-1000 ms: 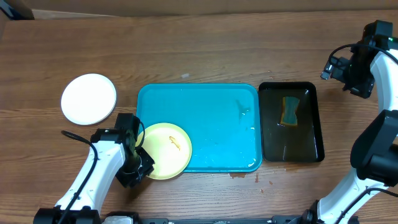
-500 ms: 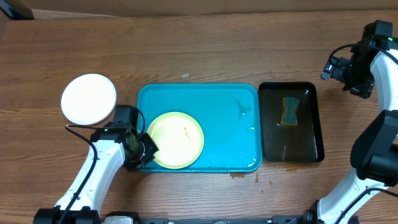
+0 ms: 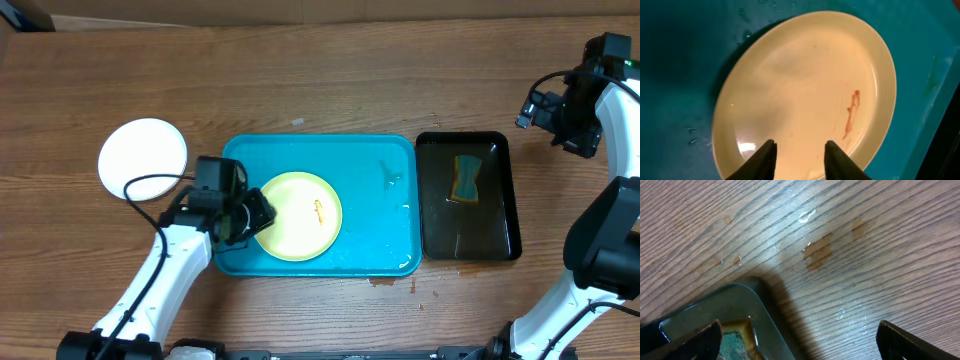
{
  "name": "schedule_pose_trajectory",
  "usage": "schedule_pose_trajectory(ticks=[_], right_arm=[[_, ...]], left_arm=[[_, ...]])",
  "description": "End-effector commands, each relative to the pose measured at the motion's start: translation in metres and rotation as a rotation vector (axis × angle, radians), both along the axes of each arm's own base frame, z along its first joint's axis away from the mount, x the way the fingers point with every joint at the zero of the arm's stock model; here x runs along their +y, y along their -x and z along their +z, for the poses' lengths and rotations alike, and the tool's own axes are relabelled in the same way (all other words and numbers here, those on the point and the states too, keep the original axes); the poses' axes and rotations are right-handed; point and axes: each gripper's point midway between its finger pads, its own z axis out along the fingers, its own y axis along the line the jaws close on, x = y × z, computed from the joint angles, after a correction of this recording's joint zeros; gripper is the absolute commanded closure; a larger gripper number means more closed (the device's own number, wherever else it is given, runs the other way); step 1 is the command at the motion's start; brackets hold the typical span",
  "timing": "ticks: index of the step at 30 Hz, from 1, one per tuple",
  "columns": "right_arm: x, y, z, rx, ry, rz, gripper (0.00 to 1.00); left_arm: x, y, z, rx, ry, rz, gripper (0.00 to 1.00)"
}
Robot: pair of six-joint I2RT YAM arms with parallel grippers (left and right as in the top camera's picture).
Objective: Clean dirty plates on tray and stack at the side
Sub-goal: 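Grip the yellow plate's rim and drag it right onto the tray center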
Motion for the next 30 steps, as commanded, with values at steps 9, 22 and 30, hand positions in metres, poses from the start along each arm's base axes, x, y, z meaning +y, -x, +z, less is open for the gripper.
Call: schedule_pose_trajectory(ticks=[9,22,30], right_arm=[[-0.003,-0.003,0.011,-0.029,0.015,-0.008,0.0],[-0.003,-0.003,0.011,-0.029,0.015,-0.008,0.0],[-0.003,-0.003,0.011,-0.029,0.015,-0.008,0.0]], left_arm=[[0.038,-0.01,0.02,-0.027,-0.321,-0.075,0.62],[0.038,-0.002,-0.037,0.15,-0.346,-0.13,0.74],[-0.004,-0.009,-0.035,0.118,-0.111,-0.183,0.96]])
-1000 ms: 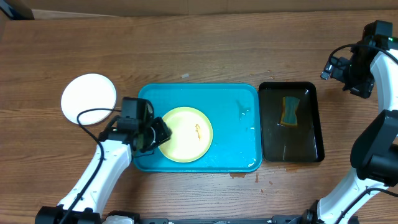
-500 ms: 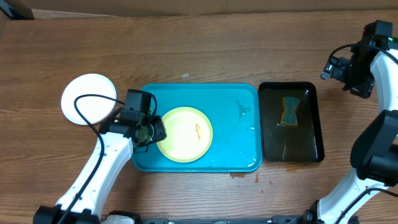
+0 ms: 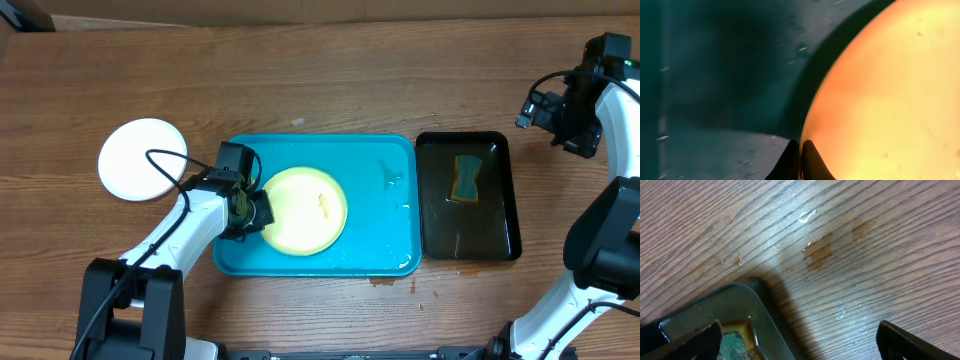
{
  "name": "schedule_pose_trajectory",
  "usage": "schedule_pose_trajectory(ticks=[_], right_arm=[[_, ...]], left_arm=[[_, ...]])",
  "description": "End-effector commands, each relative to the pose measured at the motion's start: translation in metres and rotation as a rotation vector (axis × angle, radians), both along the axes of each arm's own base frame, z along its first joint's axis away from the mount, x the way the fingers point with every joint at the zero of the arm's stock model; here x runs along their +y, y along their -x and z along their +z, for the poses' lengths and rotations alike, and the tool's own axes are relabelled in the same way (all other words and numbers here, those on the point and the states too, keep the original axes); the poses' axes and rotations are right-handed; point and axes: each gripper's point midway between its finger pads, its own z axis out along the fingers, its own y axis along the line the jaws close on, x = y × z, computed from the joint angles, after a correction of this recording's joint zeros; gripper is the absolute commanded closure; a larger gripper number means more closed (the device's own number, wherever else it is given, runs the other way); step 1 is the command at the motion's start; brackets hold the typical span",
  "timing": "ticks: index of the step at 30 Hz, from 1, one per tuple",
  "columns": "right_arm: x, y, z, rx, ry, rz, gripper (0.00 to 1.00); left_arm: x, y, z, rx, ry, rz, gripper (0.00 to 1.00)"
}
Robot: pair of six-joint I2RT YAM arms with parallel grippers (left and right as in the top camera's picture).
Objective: Clean dirty plates on tray and stack at the side
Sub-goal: 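Grip the yellow plate's rim and drag it right onto the tray center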
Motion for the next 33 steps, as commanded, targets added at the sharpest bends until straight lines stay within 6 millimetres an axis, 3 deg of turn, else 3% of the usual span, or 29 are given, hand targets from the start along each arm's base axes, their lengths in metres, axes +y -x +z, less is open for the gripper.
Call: schedule_pose_trajectory(ticks=[1,4,9,11,19,29,32,33], right_arm=[[-0.003,-0.003,0.011,-0.03,0.015,-0.008,0.0],[-0.003,-0.003,0.011,-0.03,0.015,-0.008,0.0],[-0.003,-0.003,0.011,-0.03,0.015,-0.008,0.0],[-0.003,-0.003,0.011,-0.03,0.015,-0.008,0.0],[-0.003,-0.003,0.011,-0.03,0.015,-0.008,0.0],[-0.003,-0.003,0.011,-0.03,0.015,-0.008,0.0],[-0.003,-0.003,0.011,-0.03,0.015,-0.008,0.0],[-0.003,-0.003,0.011,-0.03,0.015,-0.008,0.0]], left_arm=[[-0.037,-0.007,0.013,-0.013,0.211,-0.032,0.96],[-0.053,-0.01,0.019,-0.011,0.302,0.001,0.92],[-0.067,-0.015,0.022,-0.043,0.308,-0.013,0.51],[-0.069,-0.023,0.027,-0.086,0.308,-0.061,0.44],[-0.044,-0.045,0.057,-0.136,0.105,-0.151,0.43],[-0.04,-0.044,0.029,-0.077,0.062,-0.164,0.44],[-0.043,-0.039,0.015,-0.032,0.059,-0.174,0.56],[-0.044,-0.038,0.011,-0.022,0.057,-0.177,0.71]])
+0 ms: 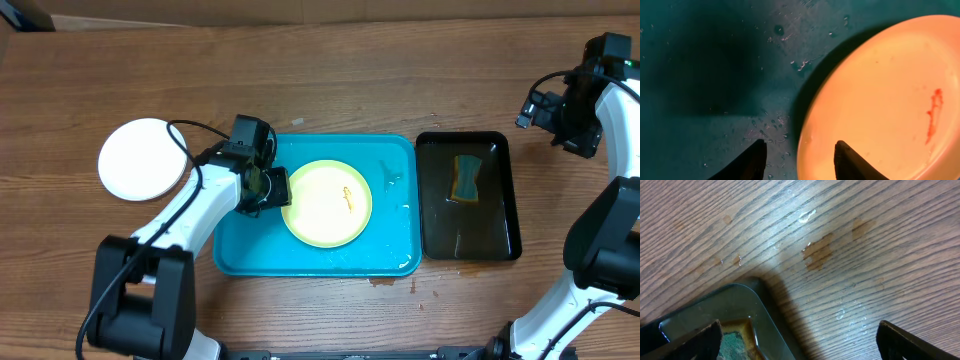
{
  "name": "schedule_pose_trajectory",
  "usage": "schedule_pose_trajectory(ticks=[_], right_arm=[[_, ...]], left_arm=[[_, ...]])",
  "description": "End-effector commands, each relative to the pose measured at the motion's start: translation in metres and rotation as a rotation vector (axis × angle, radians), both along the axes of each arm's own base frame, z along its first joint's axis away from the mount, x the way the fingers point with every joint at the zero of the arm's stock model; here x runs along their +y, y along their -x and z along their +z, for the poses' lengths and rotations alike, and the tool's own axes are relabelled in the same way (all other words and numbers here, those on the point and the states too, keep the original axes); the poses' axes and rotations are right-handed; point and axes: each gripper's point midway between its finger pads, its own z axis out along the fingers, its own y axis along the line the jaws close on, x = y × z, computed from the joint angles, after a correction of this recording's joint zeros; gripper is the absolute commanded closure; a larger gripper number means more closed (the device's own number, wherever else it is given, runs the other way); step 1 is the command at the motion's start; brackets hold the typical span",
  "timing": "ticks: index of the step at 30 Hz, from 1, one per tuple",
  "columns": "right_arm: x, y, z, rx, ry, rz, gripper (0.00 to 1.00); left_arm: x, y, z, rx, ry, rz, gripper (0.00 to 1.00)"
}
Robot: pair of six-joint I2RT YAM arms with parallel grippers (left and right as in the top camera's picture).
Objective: Clean dirty plates on tray and stack at the side
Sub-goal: 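Grip the yellow plate's rim and drag it right onto the tray center, then reach the right gripper into the black tray and grasp the sponge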
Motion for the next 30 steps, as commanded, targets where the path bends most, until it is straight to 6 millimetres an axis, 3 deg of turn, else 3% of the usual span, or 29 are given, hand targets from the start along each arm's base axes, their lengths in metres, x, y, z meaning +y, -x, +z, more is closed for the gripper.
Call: schedule_pose_trajectory(ticks=[1,2,10,21,26,30], right_arm=[[-0.003,-0.003,0.011,-0.03,0.015,-0.008,0.0],[-0.003,-0.003,0.011,-0.03,0.015,-0.008,0.0],[-0.003,-0.003,0.011,-0.03,0.015,-0.008,0.0],[-0.003,-0.003,0.011,-0.03,0.015,-0.008,0.0],[-0.003,-0.003,0.011,-0.03,0.015,-0.008,0.0],[-0.003,-0.011,0.013,-0.066,0.011,-0.006,0.0]], left_arm=[[-0.005,0.002,-0.014,0.031,-0.022,-0.035,0.82],[-0.005,0.002,-0.016,0.037,-0.022,-0.035,0.87],[-0.006,0.002,-0.021,0.044,-0.021,-0.029,0.96],[-0.01,-0.015,-0.021,-0.005,-0.004,0.043,0.96],[-0.007,-0.017,-0.022,-0.018,-0.023,0.026,0.93],[-0.007,-0.018,-0.021,-0.024,-0.027,0.026,0.78]])
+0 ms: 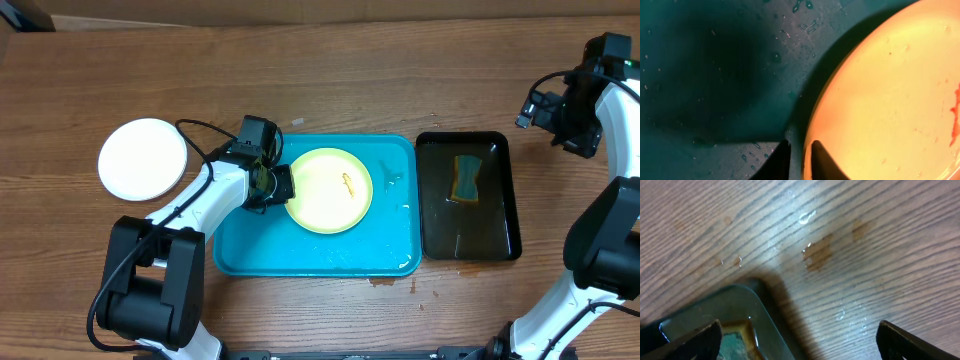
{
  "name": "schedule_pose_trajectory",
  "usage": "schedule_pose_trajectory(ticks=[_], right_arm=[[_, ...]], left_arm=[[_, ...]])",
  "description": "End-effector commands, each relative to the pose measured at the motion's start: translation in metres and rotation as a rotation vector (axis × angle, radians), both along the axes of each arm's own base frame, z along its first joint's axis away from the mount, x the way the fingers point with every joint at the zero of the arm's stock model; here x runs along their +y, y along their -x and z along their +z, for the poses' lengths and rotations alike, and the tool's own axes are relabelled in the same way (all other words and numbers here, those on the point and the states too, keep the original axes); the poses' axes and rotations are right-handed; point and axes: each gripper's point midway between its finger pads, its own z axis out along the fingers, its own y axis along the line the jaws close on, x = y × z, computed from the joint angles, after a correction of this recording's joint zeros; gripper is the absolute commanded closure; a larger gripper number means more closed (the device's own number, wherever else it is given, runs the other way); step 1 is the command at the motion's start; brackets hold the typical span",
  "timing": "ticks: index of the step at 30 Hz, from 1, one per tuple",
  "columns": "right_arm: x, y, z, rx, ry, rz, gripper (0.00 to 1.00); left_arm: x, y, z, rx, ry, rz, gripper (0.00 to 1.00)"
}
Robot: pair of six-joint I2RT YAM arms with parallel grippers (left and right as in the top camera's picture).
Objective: Clean dirty plates on tray and stack at the side
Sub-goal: 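Reach the right gripper into the black tray and grasp the sponge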
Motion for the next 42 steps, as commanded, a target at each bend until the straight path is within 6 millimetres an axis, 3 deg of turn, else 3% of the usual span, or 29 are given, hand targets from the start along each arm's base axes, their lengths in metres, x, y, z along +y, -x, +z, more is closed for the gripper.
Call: schedule_pose_trajectory(ticks=[1,4,6,10,15,19,31,35,39,40,42], right_arm=[[-0.001,-0.017,0.015,-0.092,-0.001,-0.001,0.0],[0.028,-0.024,0.02,-0.138,-0.168,0.038,0.0],[0.046,-0.011,0.02,-0.095,-0.267,0.045,0.0],[0.058,0.002,0.028,-0.053,-0.349,0.05,0.0],[0.069,0.039,0.023,0.118,-0.335,0.045,0.21],[0.087,0.05,0.019,0.18,-0.322,0.086,0.34],[0.118,0.075,-0.035,0.327,-0.061,0.24,0.31],[0.128,0.07,-0.06,0.289,-0.042,0.274,0.3],[0.133,0.078,-0.083,0.29,-0.041,0.288,0.32],[0.133,0.081,-0.088,0.291,-0.041,0.289,0.35],[0.133,0.086,-0.095,0.298,-0.041,0.29,0.65]], left_arm=[[0.0,-0.003,-0.002,-0.007,-0.02,-0.006,0.76],[-0.001,-0.004,-0.002,-0.01,-0.019,-0.006,0.76],[-0.001,-0.005,-0.002,-0.013,-0.018,-0.006,0.76],[-0.001,-0.006,-0.001,-0.018,-0.017,-0.006,0.76],[-0.001,-0.006,-0.002,-0.017,-0.016,-0.006,0.74],[-0.002,-0.006,-0.001,-0.019,-0.012,-0.007,0.71],[-0.002,-0.006,-0.001,-0.018,-0.013,-0.007,0.71],[-0.002,-0.006,-0.001,-0.018,-0.009,-0.008,0.7],[-0.003,-0.006,-0.001,-0.017,-0.009,-0.008,0.69],[-0.003,-0.006,-0.001,-0.017,-0.008,-0.008,0.69],[-0.003,-0.006,-0.001,-0.016,-0.006,-0.008,0.68]])
